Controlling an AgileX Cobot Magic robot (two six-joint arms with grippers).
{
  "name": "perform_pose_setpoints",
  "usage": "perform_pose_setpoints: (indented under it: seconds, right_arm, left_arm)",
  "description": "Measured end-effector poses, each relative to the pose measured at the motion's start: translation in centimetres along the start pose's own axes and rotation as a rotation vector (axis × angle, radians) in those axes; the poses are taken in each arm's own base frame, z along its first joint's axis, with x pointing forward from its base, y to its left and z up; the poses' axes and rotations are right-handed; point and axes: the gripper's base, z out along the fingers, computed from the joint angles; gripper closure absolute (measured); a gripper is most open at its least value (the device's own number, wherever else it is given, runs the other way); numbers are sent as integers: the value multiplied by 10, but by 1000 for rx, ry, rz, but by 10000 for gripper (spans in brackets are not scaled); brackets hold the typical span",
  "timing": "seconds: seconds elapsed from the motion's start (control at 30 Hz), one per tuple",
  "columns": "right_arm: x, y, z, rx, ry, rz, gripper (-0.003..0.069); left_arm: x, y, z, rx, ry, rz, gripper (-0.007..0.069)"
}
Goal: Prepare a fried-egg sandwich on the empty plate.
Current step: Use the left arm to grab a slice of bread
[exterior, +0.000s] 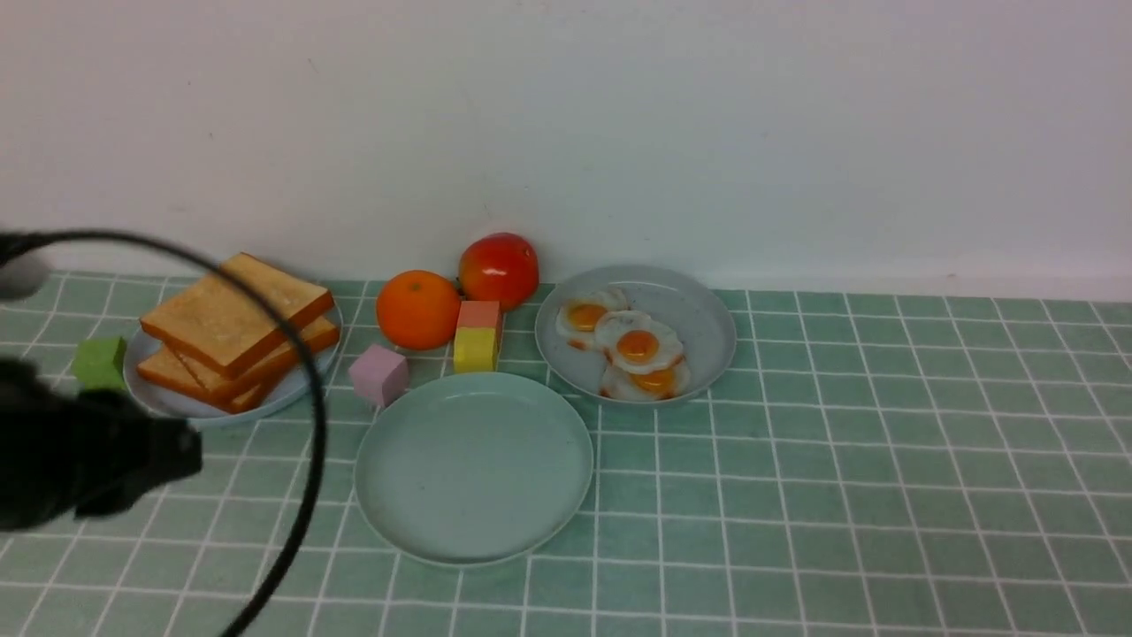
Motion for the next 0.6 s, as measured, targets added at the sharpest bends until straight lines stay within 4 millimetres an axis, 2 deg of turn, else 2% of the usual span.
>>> perform_pose_setpoints:
  seconds: [0.13,0.2,0.33,0.47,0.53,0.6]
  right_arm:
    - [-37,15,-1,10,183,-173,670]
    - [-52,19,1,13,230,-204,668]
    - [-74,24,7,11,258,-219,659]
    - [-78,25,10,2,270,-213,658]
    - [-77,25,10,1,276,-213,658]
    - [-77,25,9,0,279,-215,658]
  left_arm:
    - [-43,6,38,-43,94,73,601]
    - [-61,10,57,-71,124,112,638]
    - [-97,20,94,-126,148,184,638]
    - [-119,30,129,-179,185,255,635]
    - [-126,36,144,-207,207,290,604]
    - [-131,42,162,-233,222,322,532]
